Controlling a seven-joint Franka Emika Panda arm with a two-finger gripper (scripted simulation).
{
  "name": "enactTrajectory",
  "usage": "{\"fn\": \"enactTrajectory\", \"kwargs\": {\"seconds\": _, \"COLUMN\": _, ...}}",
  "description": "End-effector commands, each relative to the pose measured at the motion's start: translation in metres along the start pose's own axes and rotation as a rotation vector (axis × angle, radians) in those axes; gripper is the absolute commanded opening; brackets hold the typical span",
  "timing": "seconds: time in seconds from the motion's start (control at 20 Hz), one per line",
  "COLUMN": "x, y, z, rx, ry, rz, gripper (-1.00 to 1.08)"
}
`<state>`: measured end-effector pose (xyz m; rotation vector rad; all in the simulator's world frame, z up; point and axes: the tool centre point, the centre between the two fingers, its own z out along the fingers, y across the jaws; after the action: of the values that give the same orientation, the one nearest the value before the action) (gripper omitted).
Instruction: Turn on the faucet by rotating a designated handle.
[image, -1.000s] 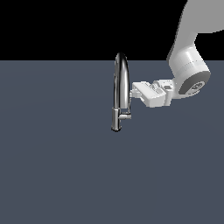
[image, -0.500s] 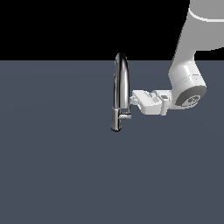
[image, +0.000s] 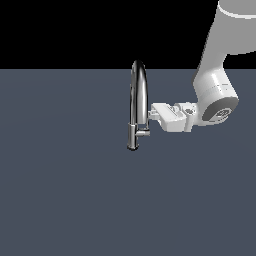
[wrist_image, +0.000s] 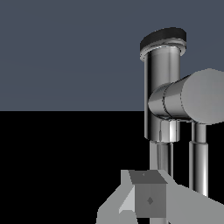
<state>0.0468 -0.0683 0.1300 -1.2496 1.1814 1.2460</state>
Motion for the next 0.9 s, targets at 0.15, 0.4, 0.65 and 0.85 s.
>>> {"fn": "enactTrajectory", "kwargs": {"seconds": 0.15, "x": -0.003, "y": 0.013, "z": 0.000, "rx": 0.000, "ry": 0.000, "rz": 0.000, "gripper": -1.00}}
{"fn": "enactTrajectory", "kwargs": {"seconds": 0.4, "x": -0.007, "y": 0.026, "z": 0.000, "rx": 0.000, "ry": 0.000, "rz": 0.000, "gripper": -1.00}}
{"fn": "enactTrajectory", "kwargs": {"seconds": 0.65, "x": -0.010, "y": 0.039, "z": 0.000, "rx": 0.000, "ry": 0.000, "rz": 0.000, "gripper": -1.00}}
{"fn": "enactTrajectory", "kwargs": {"seconds": 0.85, "x": -0.004, "y": 0.040, "z": 0.005, "rx": -0.003, "ry": -0.001, "rz": -0.002, "gripper": -1.00}}
